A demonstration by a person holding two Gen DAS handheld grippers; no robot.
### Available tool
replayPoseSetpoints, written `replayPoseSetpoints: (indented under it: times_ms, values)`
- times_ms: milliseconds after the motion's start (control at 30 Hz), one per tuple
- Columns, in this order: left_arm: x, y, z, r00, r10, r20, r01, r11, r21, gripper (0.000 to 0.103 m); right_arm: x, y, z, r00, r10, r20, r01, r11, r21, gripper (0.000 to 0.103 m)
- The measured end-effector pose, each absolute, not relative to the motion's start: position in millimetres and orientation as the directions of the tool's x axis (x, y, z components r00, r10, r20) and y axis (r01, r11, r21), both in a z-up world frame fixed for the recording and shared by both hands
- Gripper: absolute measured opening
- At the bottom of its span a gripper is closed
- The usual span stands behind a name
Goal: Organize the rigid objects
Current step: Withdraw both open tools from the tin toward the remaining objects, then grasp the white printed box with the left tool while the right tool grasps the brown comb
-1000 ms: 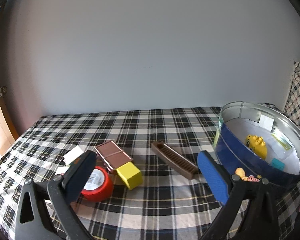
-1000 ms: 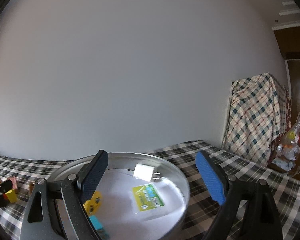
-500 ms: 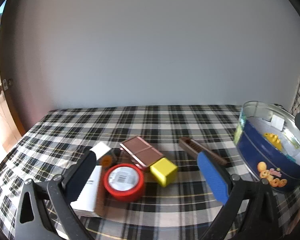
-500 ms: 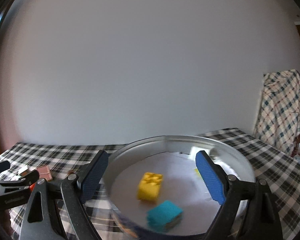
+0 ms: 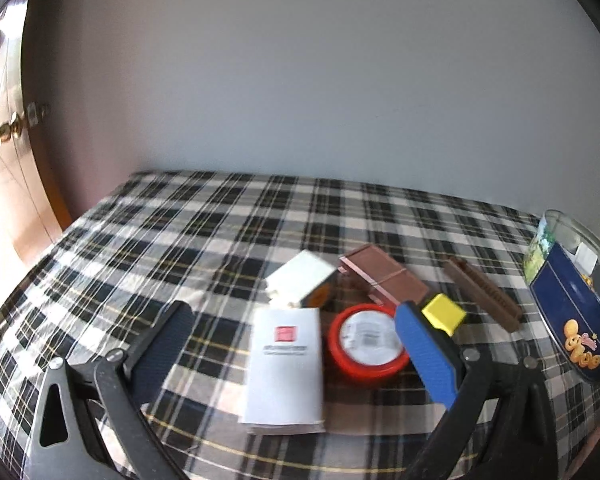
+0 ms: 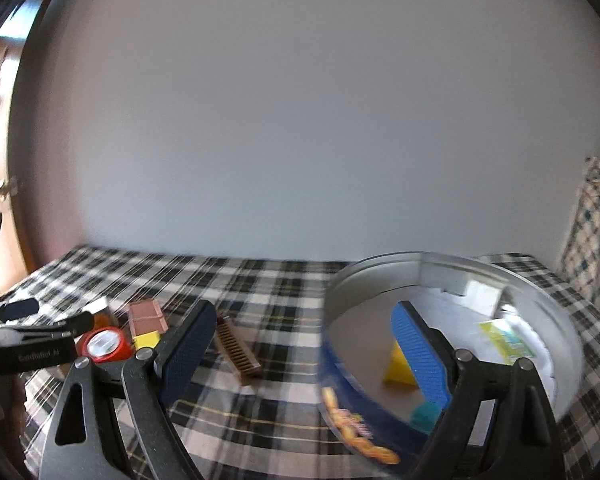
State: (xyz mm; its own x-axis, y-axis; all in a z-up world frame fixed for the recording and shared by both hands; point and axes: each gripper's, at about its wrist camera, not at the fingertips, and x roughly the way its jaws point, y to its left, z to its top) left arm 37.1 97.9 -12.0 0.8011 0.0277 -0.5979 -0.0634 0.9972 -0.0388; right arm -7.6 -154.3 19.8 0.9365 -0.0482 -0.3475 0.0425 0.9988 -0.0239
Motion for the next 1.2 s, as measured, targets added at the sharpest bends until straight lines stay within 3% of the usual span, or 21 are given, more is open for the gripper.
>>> replayPoseSetpoints:
  times_ms: [167, 333, 667, 833, 900, 1033, 1100, 1200]
  values:
    - [40.6, 119.1, -19.4, 0.767, 0.015, -0.641, -0.081, 0.994, -0.074, 0.102, 25.8, -133.5, 13.7, 0.9, 0.018, -0.435, -0.031, 0.999, -0.023, 0.09]
    - [47.6, 130.1, -29.1, 0.722, 0.003, -0.691, -0.101, 0.99, -0.102, 0.102, 59.8, -111.3, 1.9, 0.846, 0.042, -0.532, -0.096, 0.993, -0.074, 0.079]
    - [59.4, 129.6, -48.0, 0.614, 0.009, -0.789, -0.113, 0.991, -0.076, 0.102, 114.2, -95.8, -22.0, 0.727, 0.028, -0.686, -0.127, 0.987, -0.095, 0.077]
    - [59.7, 129.4, -50.9, 0.602, 0.032, -0.798, -0.129, 0.99, -0.057, 0.1, 131.2, -105.2, -33.4, 0.657, 0.041, -0.753, -0.114, 0.993, -0.045, 0.076]
    - [58.8, 126.3, -50.4, 0.608, 0.038, -0.793, -0.116, 0.992, -0.042, 0.083, 137.8, -107.0, -40.4, 0.614, 0.049, -0.788, -0.113, 0.993, -0.027, 0.074]
    - [56.3, 119.8, -48.4, 0.626, 0.013, -0.78, -0.06, 0.998, -0.031, 0.06, 134.9, -103.4, -42.3, 0.608, 0.032, -0.793, -0.117, 0.992, -0.049, 0.072]
    - [55.3, 118.7, -46.4, 0.633, -0.003, -0.774, -0.039, 0.999, -0.036, 0.04, 132.6, -101.7, -41.8, 0.609, 0.036, -0.792, -0.128, 0.99, -0.054, 0.067]
    - [54.0, 124.6, -45.0, 0.64, -0.037, -0.767, -0.039, 0.996, -0.081, 0.04, 127.9, -101.6, -39.8, 0.614, 0.059, -0.787, -0.154, 0.987, -0.045, 0.054]
